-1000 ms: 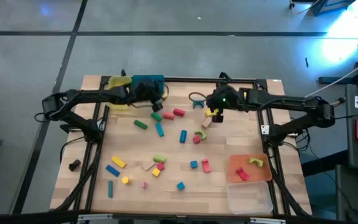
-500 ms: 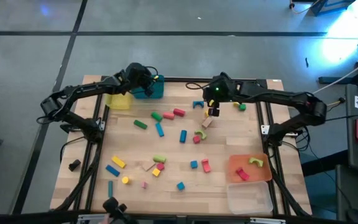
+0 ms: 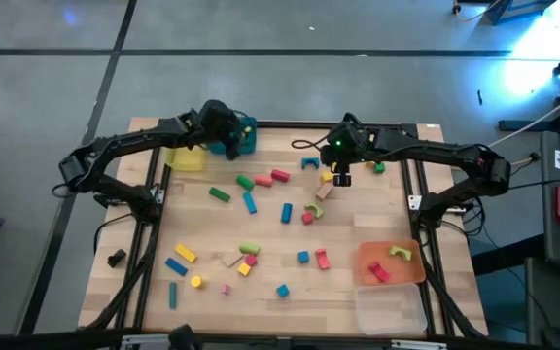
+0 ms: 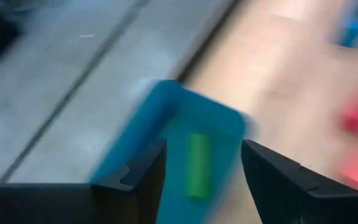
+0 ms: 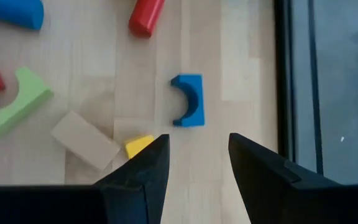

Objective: Sort blocks by size
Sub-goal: Put the green rectangular block into the blue bin, then put the light brown arch block into the orange bin

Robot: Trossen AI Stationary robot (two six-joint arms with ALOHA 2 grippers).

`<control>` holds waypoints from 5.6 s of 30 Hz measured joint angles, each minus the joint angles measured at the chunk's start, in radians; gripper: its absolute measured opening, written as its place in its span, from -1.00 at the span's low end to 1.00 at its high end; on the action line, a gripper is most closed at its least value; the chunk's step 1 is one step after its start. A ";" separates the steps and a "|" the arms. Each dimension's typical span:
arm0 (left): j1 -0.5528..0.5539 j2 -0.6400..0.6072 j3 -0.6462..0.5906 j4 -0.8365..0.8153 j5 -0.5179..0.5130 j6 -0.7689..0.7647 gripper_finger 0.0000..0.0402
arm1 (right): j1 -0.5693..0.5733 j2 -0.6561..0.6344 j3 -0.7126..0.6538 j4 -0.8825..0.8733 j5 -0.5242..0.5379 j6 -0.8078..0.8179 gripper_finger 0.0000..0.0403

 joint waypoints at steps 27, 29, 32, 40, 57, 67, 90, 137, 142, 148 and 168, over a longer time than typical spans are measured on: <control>-0.213 -0.072 -0.254 -0.289 0.222 0.257 -0.29 | 0.001 0.000 0.000 -0.038 -0.167 0.002 -0.17; -0.213 -0.072 -0.278 -0.264 0.222 0.280 -0.29 | 0.001 0.000 0.000 -0.038 -0.167 0.002 -0.17; -0.213 -0.072 -0.312 -0.241 0.223 0.289 -0.29 | 0.001 0.000 0.000 -0.038 -0.167 0.002 -0.17; -0.213 -0.069 -0.398 -0.129 0.223 0.290 -0.29 | 0.001 0.000 0.000 -0.036 -0.167 0.002 -0.17; -0.213 -0.067 -0.414 0.001 0.217 0.305 -0.29 | 0.001 -0.001 0.000 -0.037 -0.167 0.002 -0.17; -0.203 -0.019 -0.417 0.010 0.217 0.375 -0.29 | 0.001 -0.001 0.000 -0.037 -0.167 0.002 -0.17; -0.206 0.036 -0.298 0.008 0.382 -0.101 -0.56 | 0.001 0.005 0.000 -0.045 -0.325 -0.004 -0.17; 0.199 0.115 -0.084 0.163 0.020 -0.145 -0.09 | 0.002 0.308 0.000 -0.059 -0.322 -0.348 -0.17; 0.199 0.117 -0.084 0.163 0.021 -0.137 0.01 | 0.002 0.308 0.000 -0.070 -0.324 -0.348 -0.17; 0.198 0.117 -0.084 0.163 0.022 -0.139 0.00 | 0.002 0.308 0.000 -0.093 -0.324 -0.360 -0.17; 0.198 0.117 -0.084 0.163 0.023 -0.131 0.00 | 0.063 0.398 0.000 -0.060 -0.229 -0.342 -0.19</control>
